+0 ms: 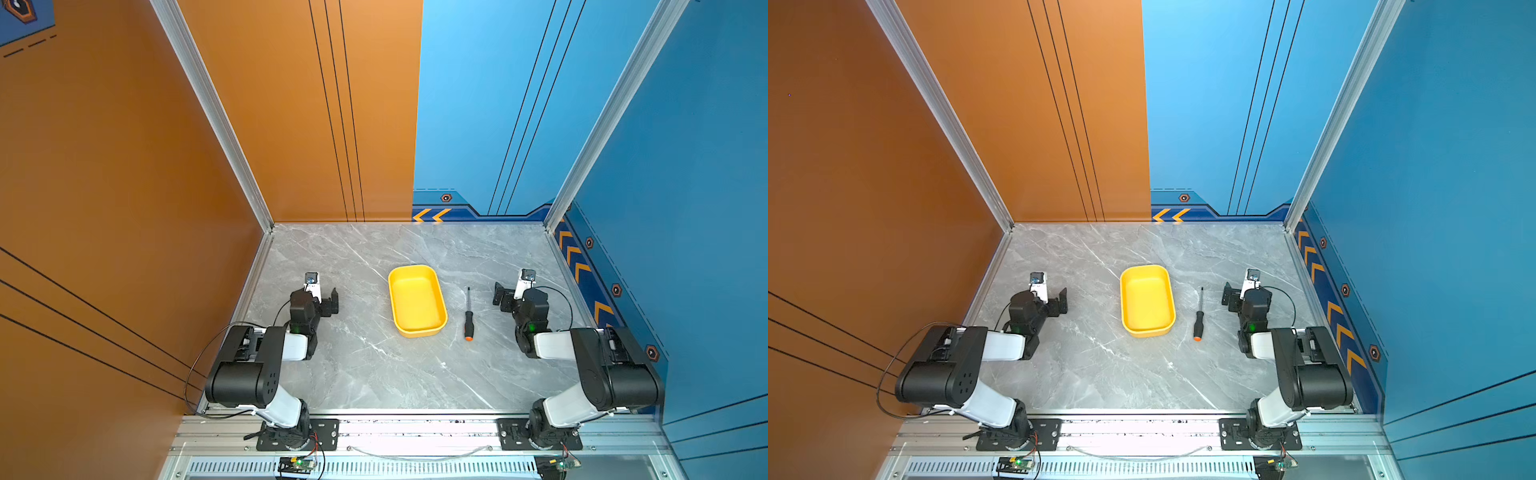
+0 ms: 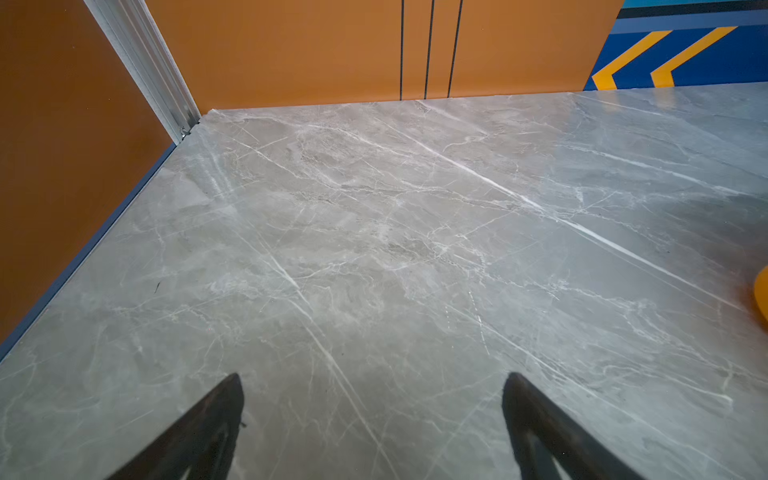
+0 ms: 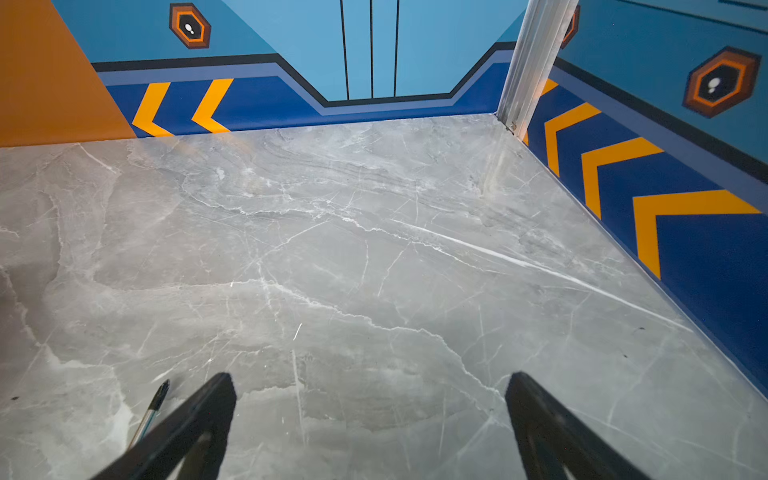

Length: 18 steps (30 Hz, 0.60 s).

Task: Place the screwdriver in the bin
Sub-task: 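Move the right gripper down over the black-handled screwdriver's grip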

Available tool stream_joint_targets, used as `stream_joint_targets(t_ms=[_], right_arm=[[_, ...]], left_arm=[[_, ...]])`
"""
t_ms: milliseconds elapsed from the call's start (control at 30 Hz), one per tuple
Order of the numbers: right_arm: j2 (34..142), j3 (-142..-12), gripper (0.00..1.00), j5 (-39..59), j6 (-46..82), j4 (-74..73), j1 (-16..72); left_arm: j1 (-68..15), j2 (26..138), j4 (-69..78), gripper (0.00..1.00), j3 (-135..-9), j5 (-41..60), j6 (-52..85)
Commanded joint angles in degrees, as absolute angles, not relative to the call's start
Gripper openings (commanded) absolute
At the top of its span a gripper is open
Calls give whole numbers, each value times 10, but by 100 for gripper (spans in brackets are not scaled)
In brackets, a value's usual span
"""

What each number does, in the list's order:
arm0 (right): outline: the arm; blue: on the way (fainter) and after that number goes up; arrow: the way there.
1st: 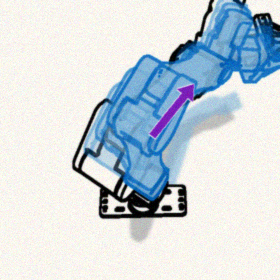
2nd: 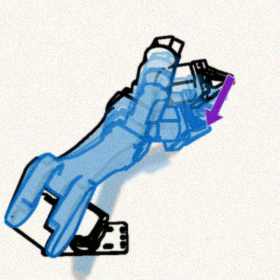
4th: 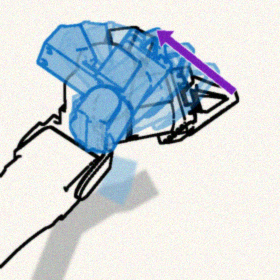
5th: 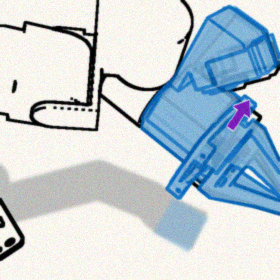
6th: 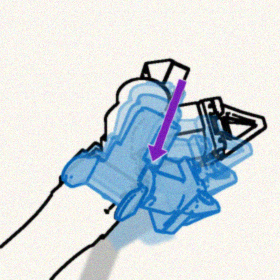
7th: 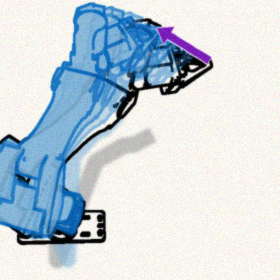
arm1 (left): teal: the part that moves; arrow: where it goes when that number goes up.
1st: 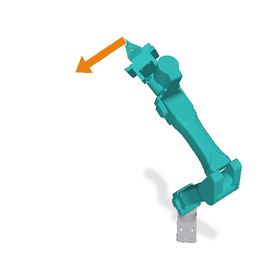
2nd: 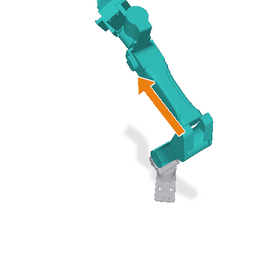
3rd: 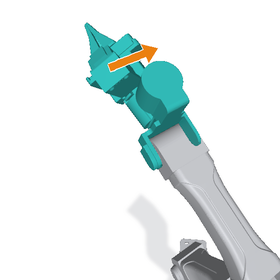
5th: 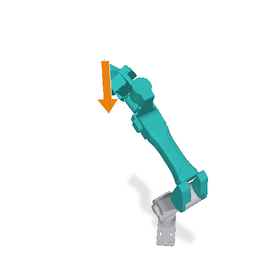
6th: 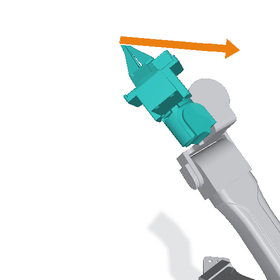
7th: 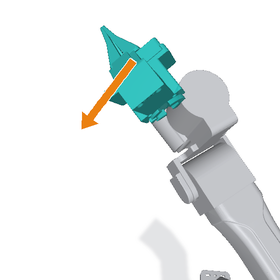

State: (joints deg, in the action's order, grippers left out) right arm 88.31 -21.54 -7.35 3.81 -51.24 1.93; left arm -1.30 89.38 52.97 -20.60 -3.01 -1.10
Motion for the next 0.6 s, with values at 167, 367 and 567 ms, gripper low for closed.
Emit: stream_joint_targets(t_ms=[167, 367, 567], right_arm=[[886, -215, 100, -78, 34, -520, 19], [877, -206, 100, -142, 35, -531, 34], [754, -272, 100, -182, 38, -292, 69]], left_arm=[[-9, 897, 533, 98, -216, -33, -15], [-8, 892, 525, 98, -219, -20, -16], [-21, 788, 335, 98, -279, 5, -40]])
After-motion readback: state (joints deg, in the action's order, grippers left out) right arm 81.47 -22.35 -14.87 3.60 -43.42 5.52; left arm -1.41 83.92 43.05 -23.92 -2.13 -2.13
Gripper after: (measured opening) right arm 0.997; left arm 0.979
